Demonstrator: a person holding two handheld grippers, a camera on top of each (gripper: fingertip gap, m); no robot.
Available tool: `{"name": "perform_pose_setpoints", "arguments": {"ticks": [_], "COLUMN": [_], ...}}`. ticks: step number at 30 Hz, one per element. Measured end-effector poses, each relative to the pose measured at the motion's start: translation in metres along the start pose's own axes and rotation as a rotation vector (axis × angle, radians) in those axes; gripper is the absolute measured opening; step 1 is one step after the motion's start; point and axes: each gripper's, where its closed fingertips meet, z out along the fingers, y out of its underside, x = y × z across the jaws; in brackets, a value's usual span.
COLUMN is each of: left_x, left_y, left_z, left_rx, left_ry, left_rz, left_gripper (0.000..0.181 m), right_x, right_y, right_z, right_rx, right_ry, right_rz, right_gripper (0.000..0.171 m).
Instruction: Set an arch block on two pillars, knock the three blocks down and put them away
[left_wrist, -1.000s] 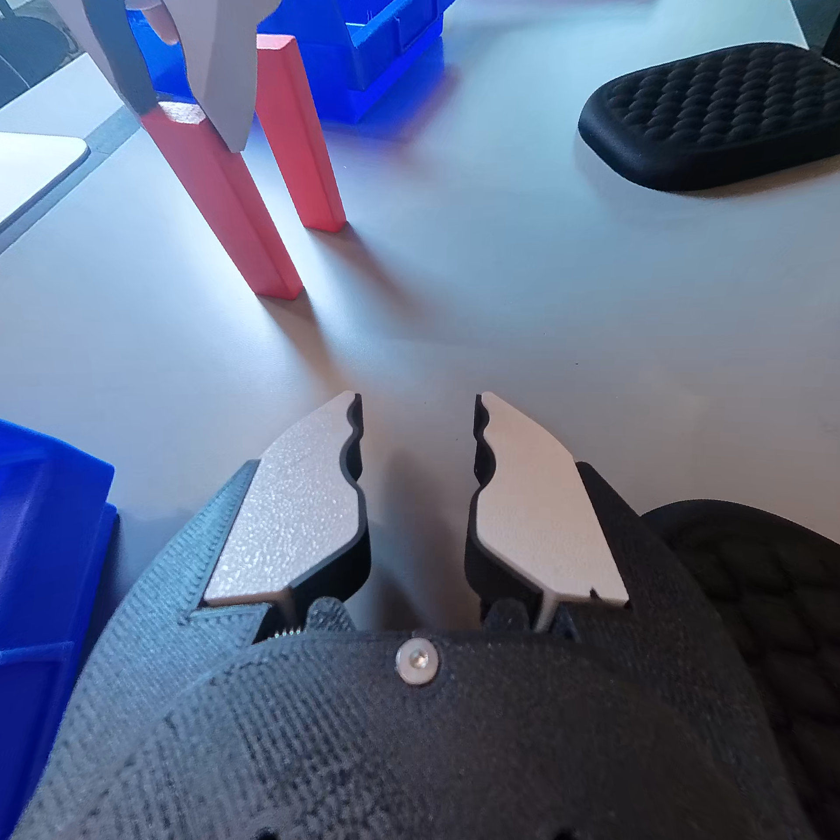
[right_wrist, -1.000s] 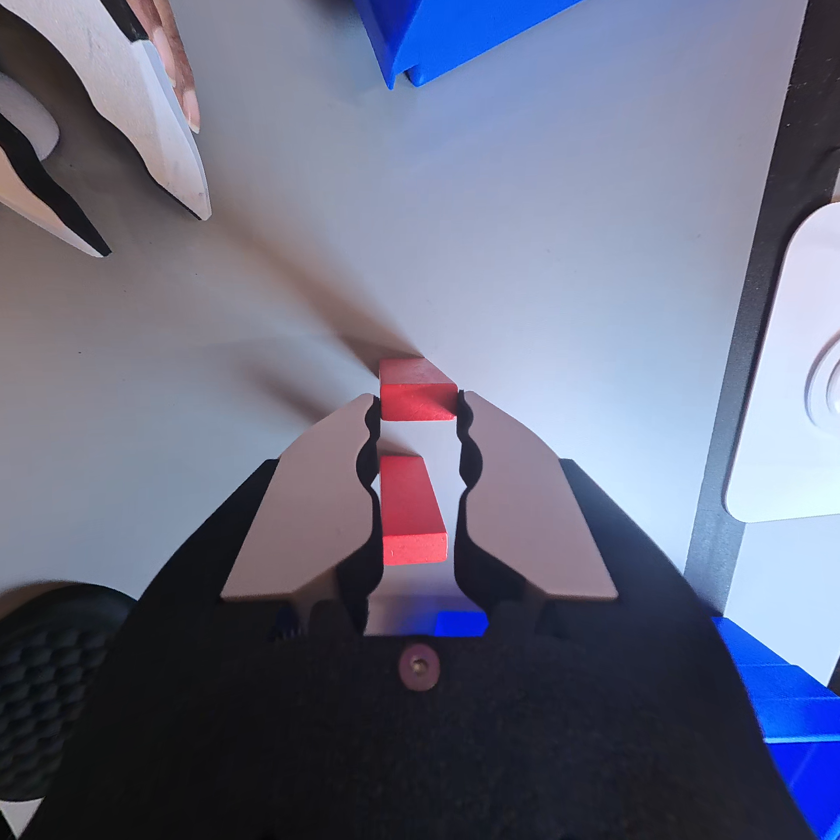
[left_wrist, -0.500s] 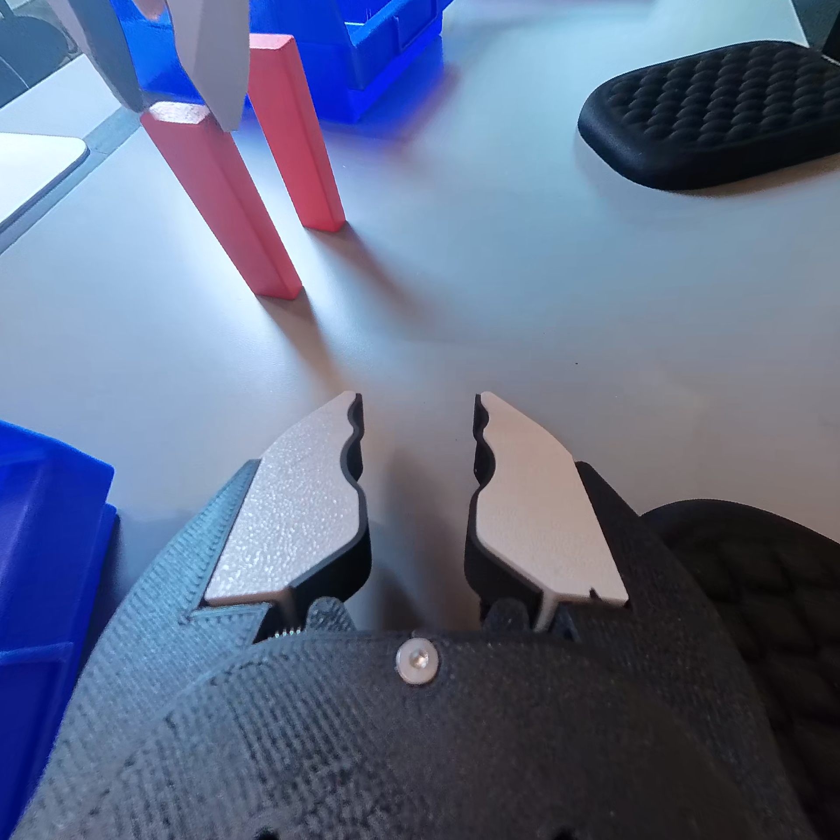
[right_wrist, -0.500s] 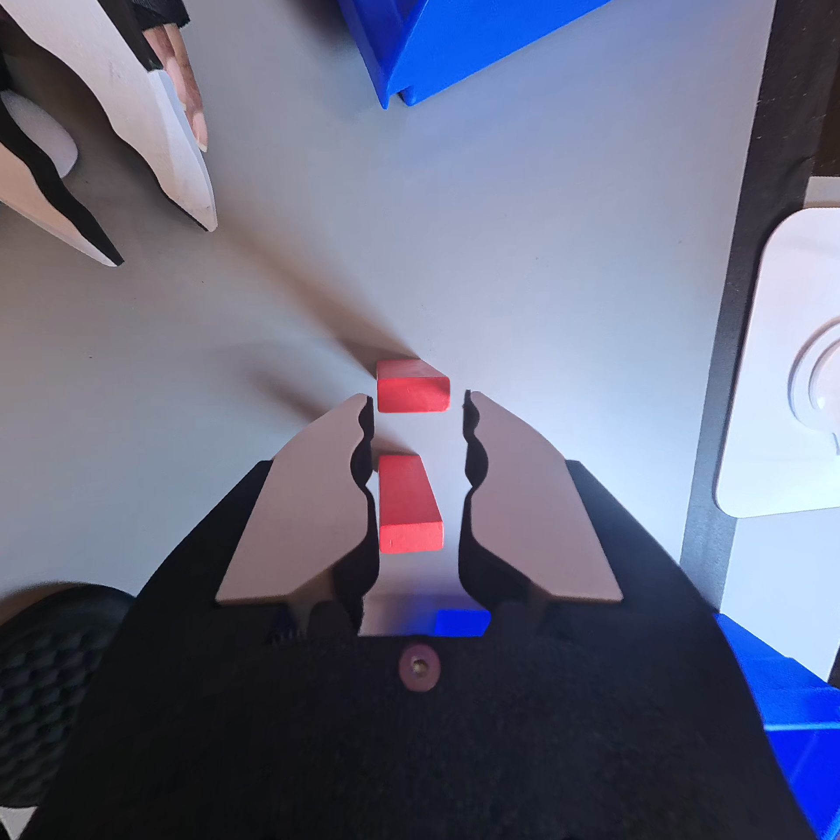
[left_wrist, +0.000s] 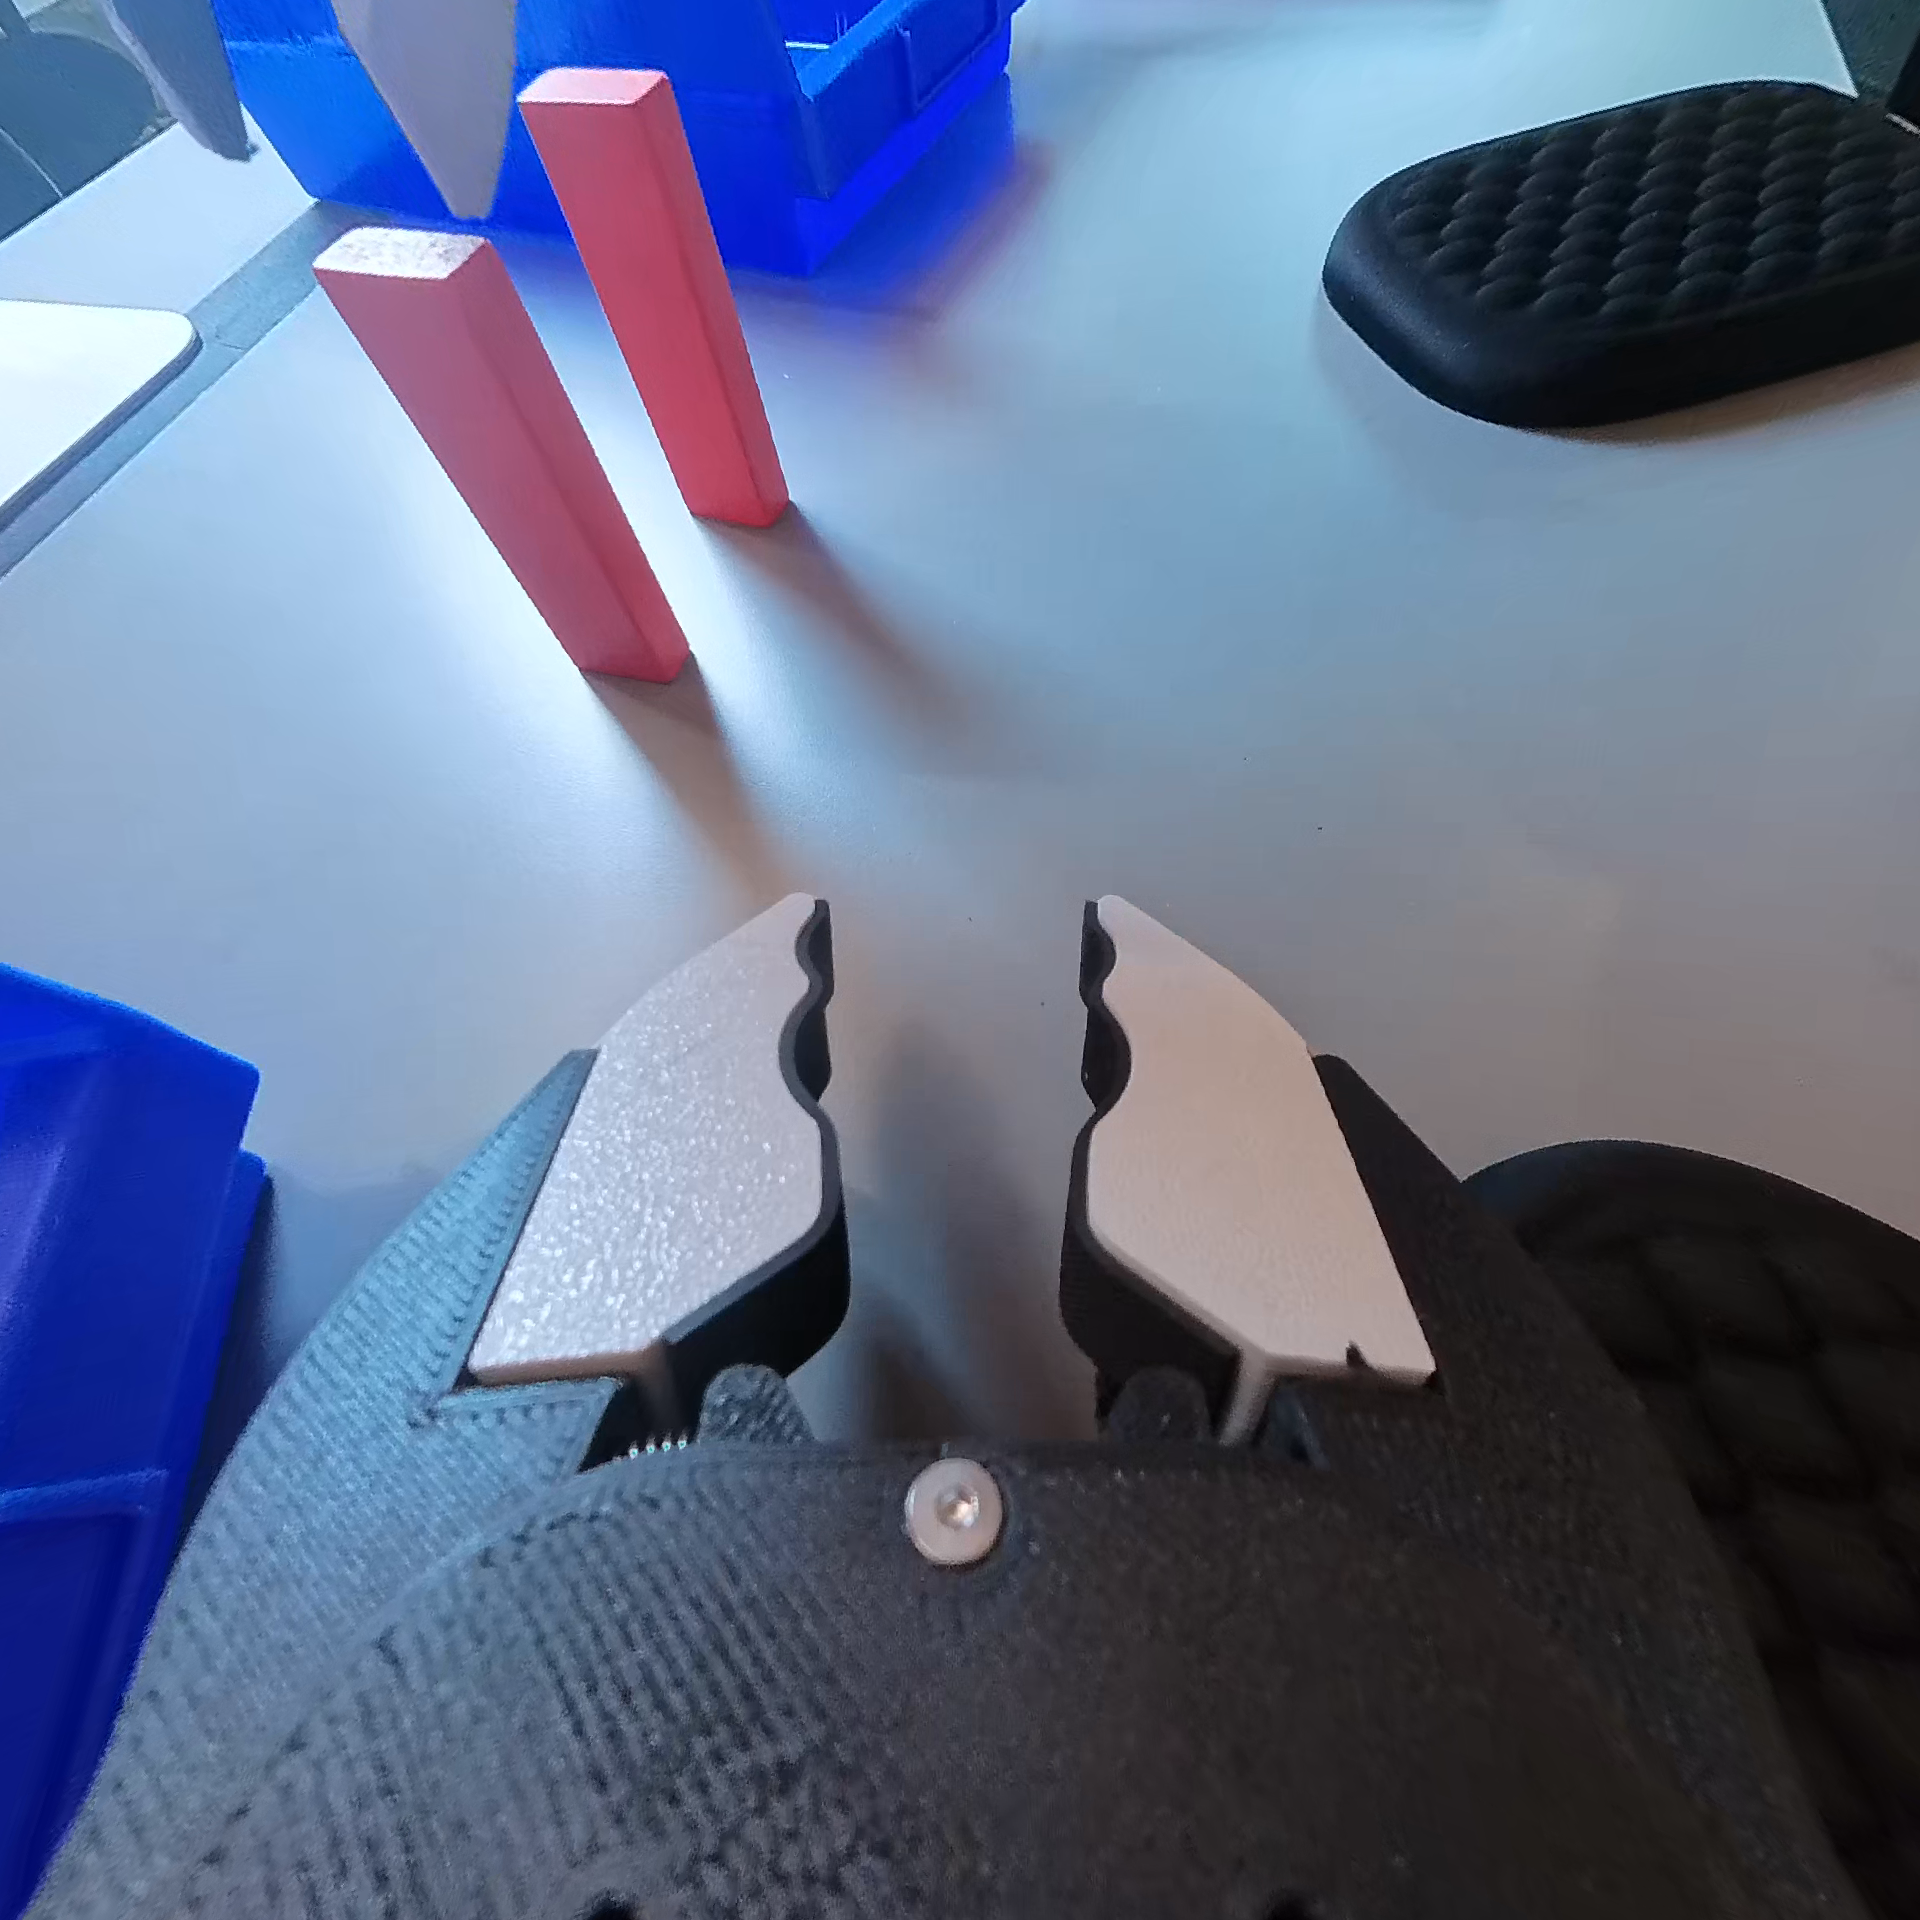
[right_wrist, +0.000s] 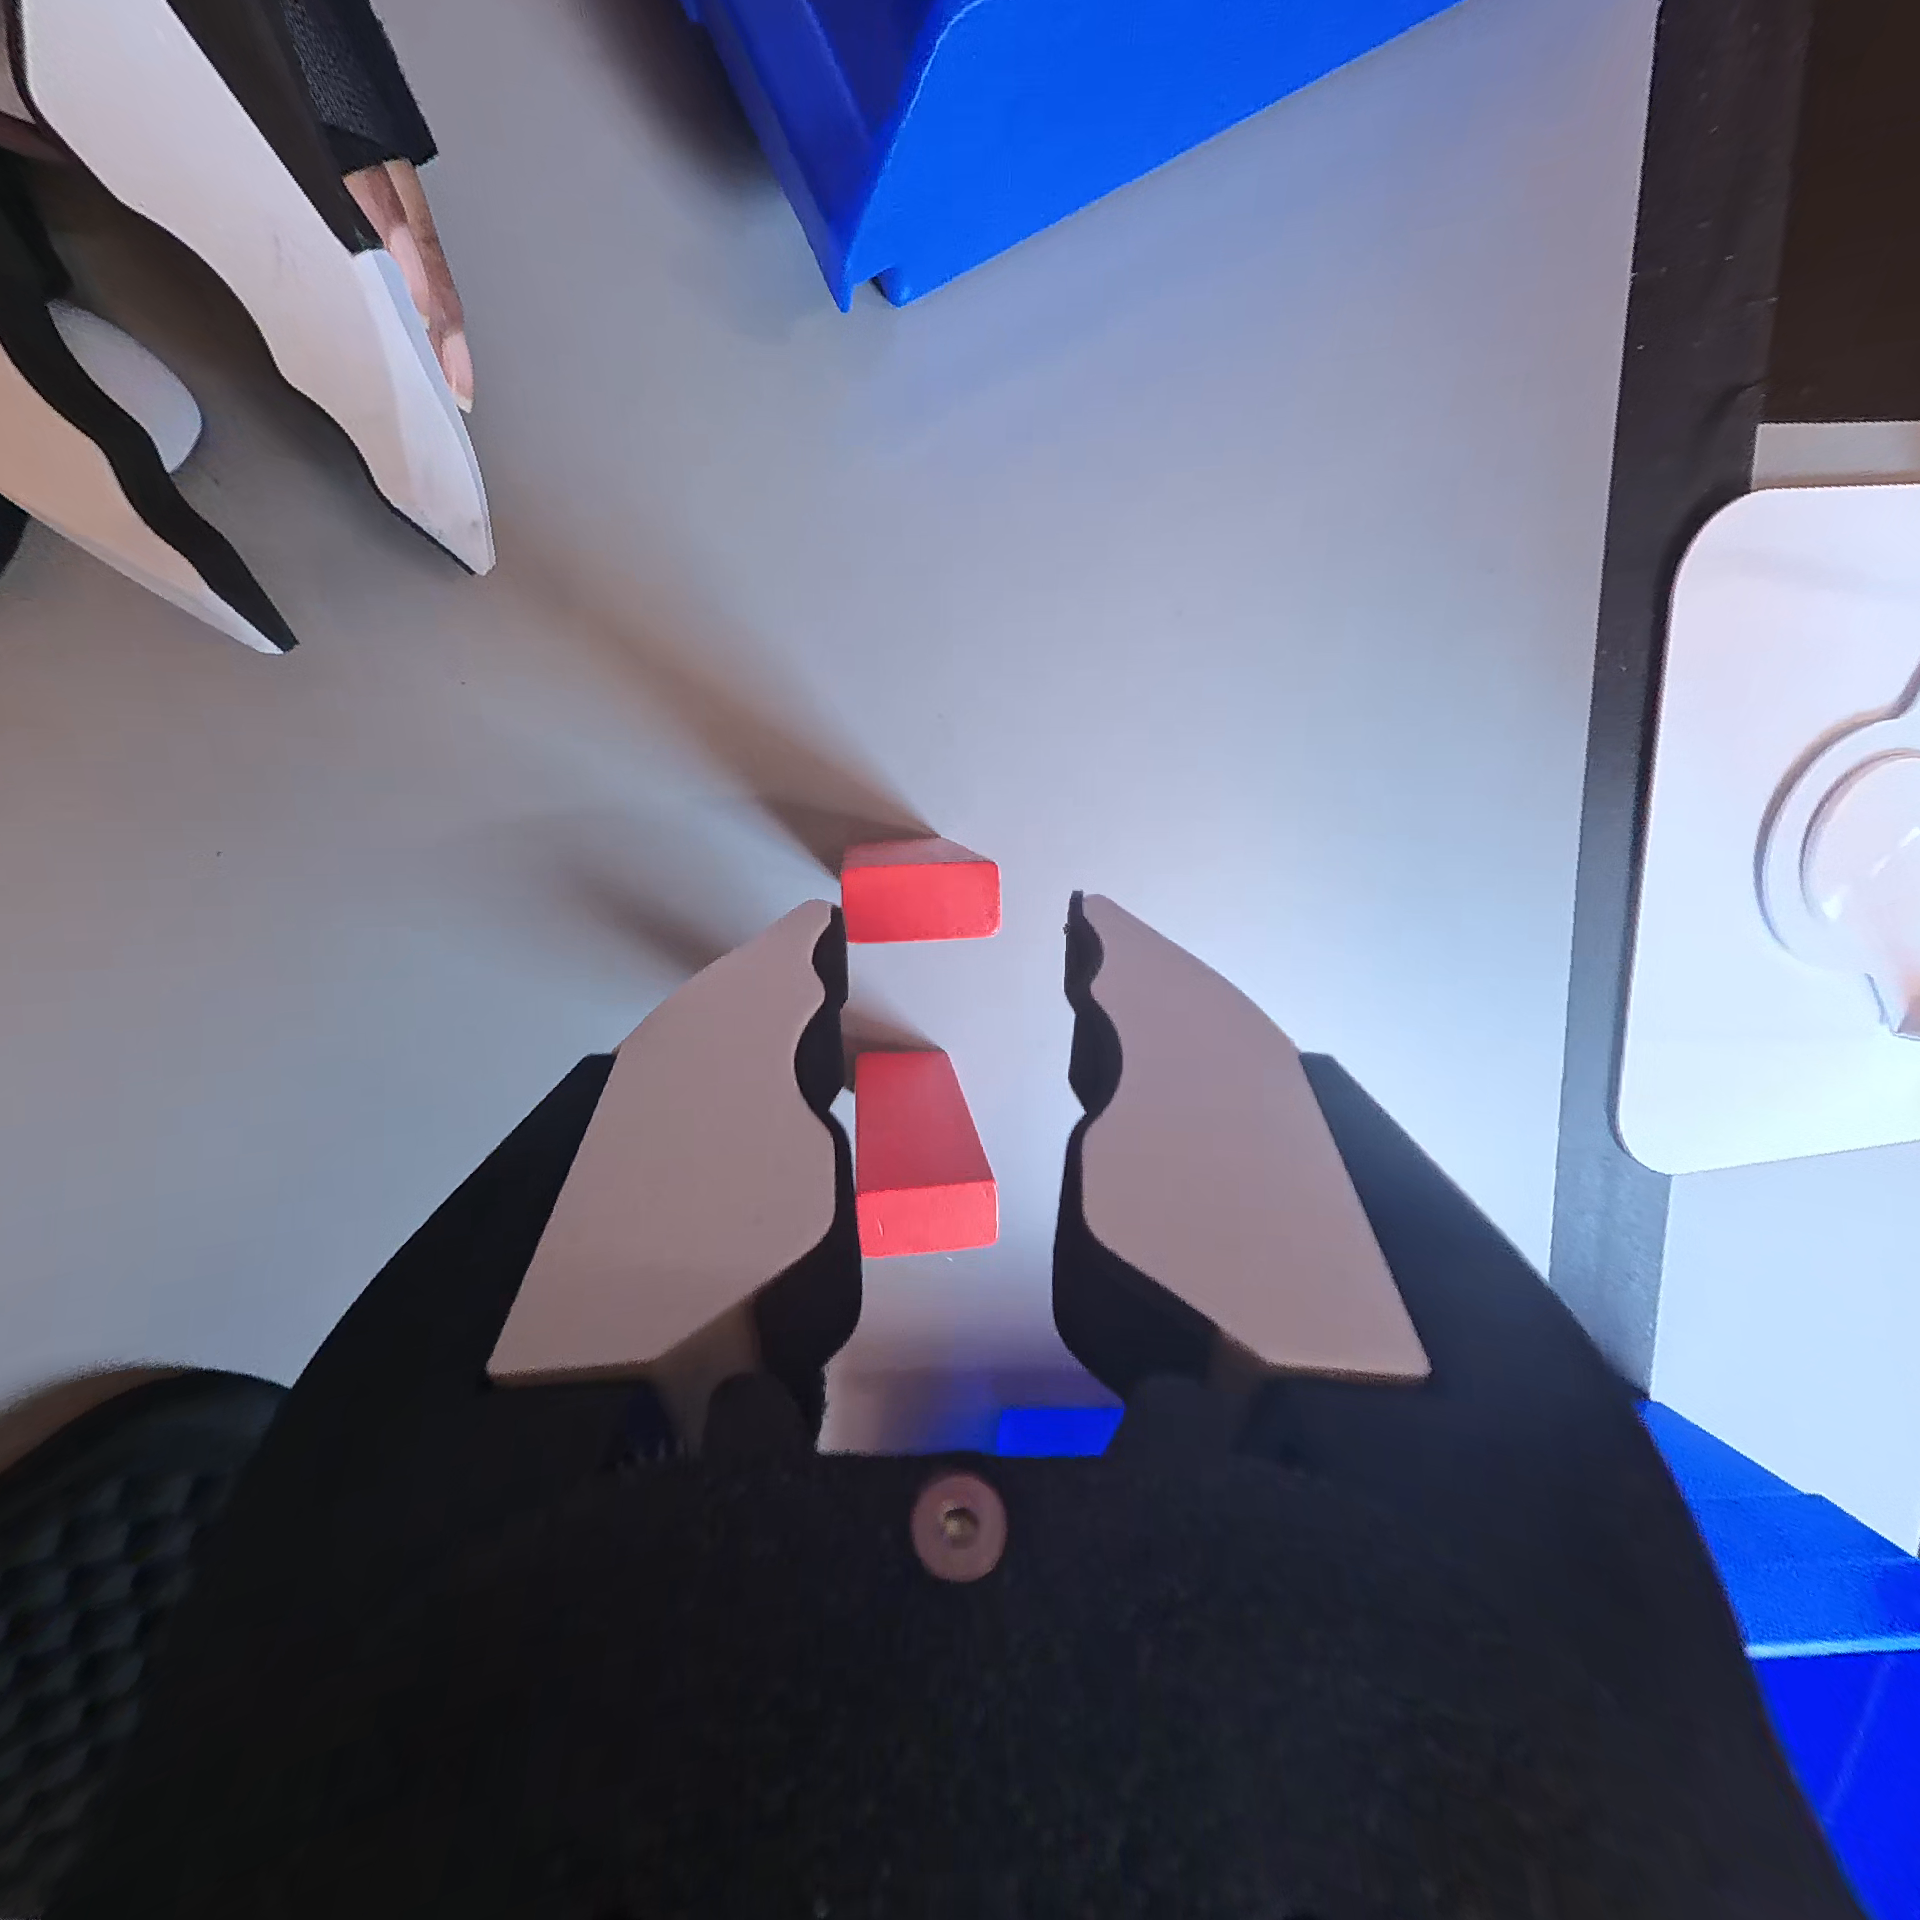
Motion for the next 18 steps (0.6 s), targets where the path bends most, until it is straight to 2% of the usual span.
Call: {"name": "perform_pose_setpoints", "arguments": {"ticks": [4,9,11,14,18], "left_x": [0.001,-0.009,-0.022,-0.051,-0.105], "left_y": [-0.002,-0.018,-0.026,-0.042,-0.058], "left_z": [-0.002,-0.014,-0.026,-0.056,-0.115], "left_rx": [0.013,0.084,0.119,0.172,0.219], "left_ry": [0.005,-0.034,-0.085,-0.196,-0.383], "left_rz": [-0.008,-0.034,-0.049,-0.067,-0.143], "left_gripper": [0.044,0.039,0.039,0.041,0.042], "right_x": [0.003,0.012,0.011,0.002,-0.03], "right_y": [-0.013,-0.049,-0.051,-0.032,0.01], "right_z": [-0.011,-0.059,-0.081,-0.097,-0.082], "right_rx": [0.104,0.499,0.663,0.802,0.792], "right_ry": [0.044,0.28,0.371,0.465,0.509], "right_rz": [0.006,0.065,0.137,0.223,0.251], "right_gripper": [0.04,0.059,0.072,0.079,0.077]}}
